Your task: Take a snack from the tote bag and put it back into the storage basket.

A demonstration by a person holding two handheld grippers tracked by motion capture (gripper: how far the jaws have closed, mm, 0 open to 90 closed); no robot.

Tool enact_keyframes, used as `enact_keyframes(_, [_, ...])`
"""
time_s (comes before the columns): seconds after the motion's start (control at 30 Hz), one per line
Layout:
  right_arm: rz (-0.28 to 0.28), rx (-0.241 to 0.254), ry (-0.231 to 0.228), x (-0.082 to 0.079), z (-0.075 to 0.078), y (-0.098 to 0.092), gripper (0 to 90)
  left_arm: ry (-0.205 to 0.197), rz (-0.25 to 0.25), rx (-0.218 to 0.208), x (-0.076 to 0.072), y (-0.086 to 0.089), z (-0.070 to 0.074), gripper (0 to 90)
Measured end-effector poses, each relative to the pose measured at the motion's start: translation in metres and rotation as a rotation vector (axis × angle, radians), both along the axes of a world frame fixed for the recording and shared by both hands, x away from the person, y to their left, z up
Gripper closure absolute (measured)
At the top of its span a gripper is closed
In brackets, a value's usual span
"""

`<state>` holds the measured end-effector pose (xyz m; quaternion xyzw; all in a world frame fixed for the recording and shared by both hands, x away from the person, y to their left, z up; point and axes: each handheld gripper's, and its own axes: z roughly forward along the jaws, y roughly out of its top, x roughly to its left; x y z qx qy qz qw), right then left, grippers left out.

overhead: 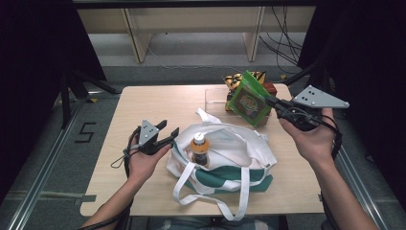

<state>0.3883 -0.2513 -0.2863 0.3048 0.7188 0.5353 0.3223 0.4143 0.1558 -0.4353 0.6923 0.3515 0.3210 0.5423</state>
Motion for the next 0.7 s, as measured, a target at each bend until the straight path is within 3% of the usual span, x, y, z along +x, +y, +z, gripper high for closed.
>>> enact_keyframes(0.7, [-0.033, 0.014, 0.005, 0.035, -0.006, -0.003, 90.0, -0.007, 0.003, -0.009, 0.000, 0.002, 0.001, 44.1])
